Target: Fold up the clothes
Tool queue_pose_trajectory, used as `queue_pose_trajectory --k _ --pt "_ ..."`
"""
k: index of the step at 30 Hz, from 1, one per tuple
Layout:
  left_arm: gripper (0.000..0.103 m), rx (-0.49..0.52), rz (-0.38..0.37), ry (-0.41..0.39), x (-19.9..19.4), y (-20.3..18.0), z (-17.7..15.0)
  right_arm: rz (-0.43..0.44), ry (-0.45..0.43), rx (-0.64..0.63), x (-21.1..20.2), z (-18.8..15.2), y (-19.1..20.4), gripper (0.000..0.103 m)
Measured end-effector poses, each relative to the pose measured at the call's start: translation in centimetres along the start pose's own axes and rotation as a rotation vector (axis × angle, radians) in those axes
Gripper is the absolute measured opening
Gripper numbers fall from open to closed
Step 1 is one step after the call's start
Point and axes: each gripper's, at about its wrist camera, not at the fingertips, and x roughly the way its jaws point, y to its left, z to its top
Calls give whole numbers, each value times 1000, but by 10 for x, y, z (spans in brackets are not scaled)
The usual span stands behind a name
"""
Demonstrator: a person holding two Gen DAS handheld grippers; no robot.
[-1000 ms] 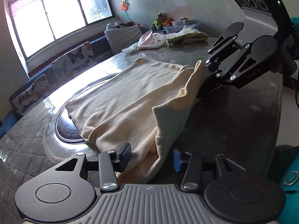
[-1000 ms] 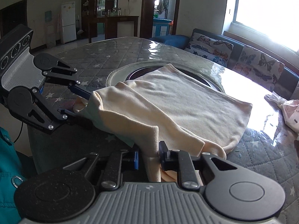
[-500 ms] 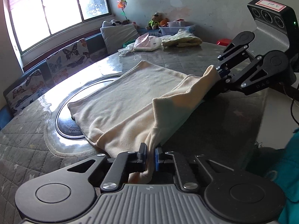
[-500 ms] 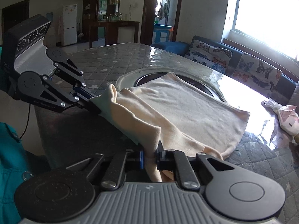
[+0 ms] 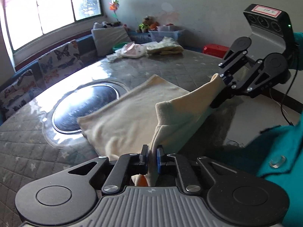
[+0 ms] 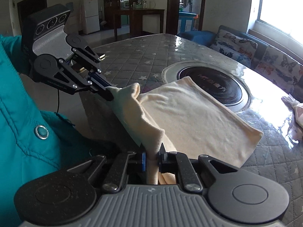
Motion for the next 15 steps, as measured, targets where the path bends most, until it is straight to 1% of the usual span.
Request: queue_pose_trajectory --k 2,8,13,15 --pt "9 -13 24 -19 6 9 6 -1 -2 0 -3 5 -2 10" --pt "9 -15 85 -72 31 43 32 -40 -43 6 9 35 -40 9" --pt "9 -30 139 -59 72 80 56 -71 -39 21 39 62 -93 9" --pt "9 -30 156 -42 93 91 60 -81 -26 19 51 68 -105 9"
